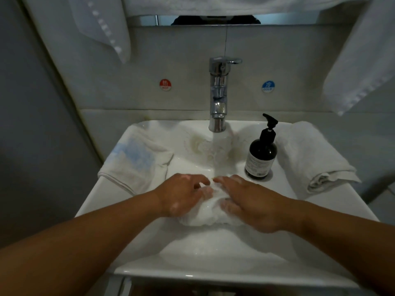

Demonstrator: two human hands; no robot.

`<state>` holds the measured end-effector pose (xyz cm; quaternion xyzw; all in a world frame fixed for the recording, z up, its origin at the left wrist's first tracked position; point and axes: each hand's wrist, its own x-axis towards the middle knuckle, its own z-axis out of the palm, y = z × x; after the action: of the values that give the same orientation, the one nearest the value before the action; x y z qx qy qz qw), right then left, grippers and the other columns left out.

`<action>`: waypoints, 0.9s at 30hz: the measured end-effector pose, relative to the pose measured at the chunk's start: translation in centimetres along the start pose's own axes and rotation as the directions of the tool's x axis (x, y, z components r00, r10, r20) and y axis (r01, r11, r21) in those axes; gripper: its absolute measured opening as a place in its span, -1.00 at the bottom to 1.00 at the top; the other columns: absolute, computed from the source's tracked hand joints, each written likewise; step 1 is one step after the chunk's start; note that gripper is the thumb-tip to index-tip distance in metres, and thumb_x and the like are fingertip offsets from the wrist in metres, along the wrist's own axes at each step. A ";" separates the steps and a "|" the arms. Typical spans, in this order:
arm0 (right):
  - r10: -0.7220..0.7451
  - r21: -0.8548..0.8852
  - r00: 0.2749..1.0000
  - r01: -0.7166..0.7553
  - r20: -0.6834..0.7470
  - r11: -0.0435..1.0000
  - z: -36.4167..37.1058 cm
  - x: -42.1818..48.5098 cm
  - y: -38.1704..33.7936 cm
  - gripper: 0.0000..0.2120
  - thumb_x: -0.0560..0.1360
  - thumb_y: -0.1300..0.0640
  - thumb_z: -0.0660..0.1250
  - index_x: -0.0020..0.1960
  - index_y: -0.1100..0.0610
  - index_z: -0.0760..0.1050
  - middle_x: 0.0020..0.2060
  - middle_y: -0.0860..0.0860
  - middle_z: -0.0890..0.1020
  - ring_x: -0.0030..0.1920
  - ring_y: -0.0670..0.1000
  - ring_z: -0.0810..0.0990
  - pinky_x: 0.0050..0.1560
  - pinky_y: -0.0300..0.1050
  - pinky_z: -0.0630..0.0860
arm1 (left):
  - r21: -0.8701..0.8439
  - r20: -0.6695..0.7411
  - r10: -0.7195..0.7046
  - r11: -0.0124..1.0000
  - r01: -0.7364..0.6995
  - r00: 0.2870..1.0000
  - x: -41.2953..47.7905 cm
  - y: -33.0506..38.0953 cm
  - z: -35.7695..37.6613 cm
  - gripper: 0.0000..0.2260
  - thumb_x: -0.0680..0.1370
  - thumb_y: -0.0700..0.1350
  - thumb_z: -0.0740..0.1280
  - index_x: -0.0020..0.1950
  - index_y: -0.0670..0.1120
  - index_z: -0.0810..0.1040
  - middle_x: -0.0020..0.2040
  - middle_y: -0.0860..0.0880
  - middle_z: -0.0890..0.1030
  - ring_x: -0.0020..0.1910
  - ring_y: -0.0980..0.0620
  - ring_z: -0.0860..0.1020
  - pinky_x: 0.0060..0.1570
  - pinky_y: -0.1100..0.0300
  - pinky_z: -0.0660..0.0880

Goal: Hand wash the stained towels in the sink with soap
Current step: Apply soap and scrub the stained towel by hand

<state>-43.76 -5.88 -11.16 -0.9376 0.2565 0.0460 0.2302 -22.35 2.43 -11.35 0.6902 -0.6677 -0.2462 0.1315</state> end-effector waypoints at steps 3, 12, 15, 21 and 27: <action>-0.032 -0.190 0.998 0.043 0.061 0.981 0.0 -1.2 -1.2 -0.12 0.55 -0.42 0.16 0.62 -0.13 -0.27 0.60 -0.02 0.12 0.52 0.04 0.23 0.47 0.04 0.32 | 0.128 0.143 0.047 0.990 -0.066 0.989 -1.0 0.0 1.3 -0.30 0.56 0.44 0.08 0.59 0.10 0.19 0.51 0.02 0.38 0.46 -0.01 0.35 0.45 -0.01 0.31; 0.011 -0.383 0.996 -0.042 -0.083 0.923 0.4 1.4 -0.5 -0.38 0.52 -0.25 0.37 0.47 -0.09 0.23 0.17 0.06 0.60 0.08 0.10 0.60 0.10 0.03 0.57 | 0.227 0.067 0.003 0.974 -0.018 0.998 0.4 1.3 1.2 -0.47 0.63 0.31 0.12 0.40 -0.03 0.46 0.30 -0.05 0.57 0.23 -0.05 0.54 0.21 0.18 0.42; -0.031 -0.131 0.997 0.022 -0.070 0.991 0.1 0.8 -0.4 -0.57 0.45 -0.32 0.42 0.20 -0.11 0.51 -0.01 -0.10 0.68 -0.06 -0.10 0.62 0.02 -0.11 0.59 | 0.240 0.146 0.018 0.969 -0.053 0.989 0.7 0.7 0.8 -0.64 0.64 0.25 0.21 0.18 0.04 0.62 0.11 -0.03 0.66 0.12 -0.04 0.61 0.06 0.25 0.43; 0.044 -0.379 0.981 -0.114 -0.188 0.918 0.1 0.6 -0.9 -0.24 0.44 -0.58 0.08 0.49 -0.19 0.15 0.28 -0.01 0.54 0.12 0.03 0.60 0.09 0.02 0.55 | 0.136 -0.094 0.025 0.991 -0.012 0.995 0.7 -0.1 -0.1 -0.60 0.62 0.27 0.21 0.30 0.06 0.56 0.15 0.01 0.66 0.12 0.02 0.60 0.08 0.23 0.43; 0.011 -0.230 0.998 -0.026 -0.067 0.973 1.3 0.6 -0.4 0.09 0.35 -0.54 0.30 0.58 -0.20 -0.29 0.48 0.05 0.29 0.33 0.10 0.46 0.28 0.03 0.49 | 0.128 0.070 0.079 0.988 -0.087 0.994 -0.3 0.2 1.4 -0.28 0.55 0.45 0.12 0.59 0.07 0.17 0.44 0.03 0.47 0.33 0.01 0.49 0.35 0.05 0.41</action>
<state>-42.96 -5.29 -12.27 -0.9566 0.2656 0.0469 0.1106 -23.25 2.92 -12.43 0.6605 -0.7144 -0.2186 0.0745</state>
